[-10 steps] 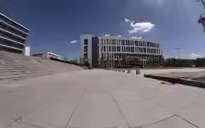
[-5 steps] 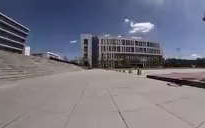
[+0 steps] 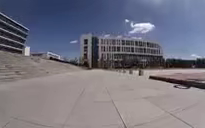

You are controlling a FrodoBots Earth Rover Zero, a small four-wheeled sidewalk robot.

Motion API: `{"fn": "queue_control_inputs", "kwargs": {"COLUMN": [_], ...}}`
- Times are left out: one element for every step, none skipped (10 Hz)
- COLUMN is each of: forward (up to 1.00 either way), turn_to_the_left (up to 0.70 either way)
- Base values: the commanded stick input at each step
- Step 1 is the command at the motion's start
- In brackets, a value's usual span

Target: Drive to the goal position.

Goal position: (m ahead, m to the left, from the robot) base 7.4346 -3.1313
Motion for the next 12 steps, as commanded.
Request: {"fn": "queue_control_inputs", "kwargs": {"forward": [0.7,0.7,0.7,0.7,0.7,0.7,0.7,0.7,0.7,0.7,0.7,0.7], "turn_to_the_left": [0.01,0.01,0.01,0.01,0.01,0.01,0.01,0.01,0.01,0.01,0.01,0.01]}}
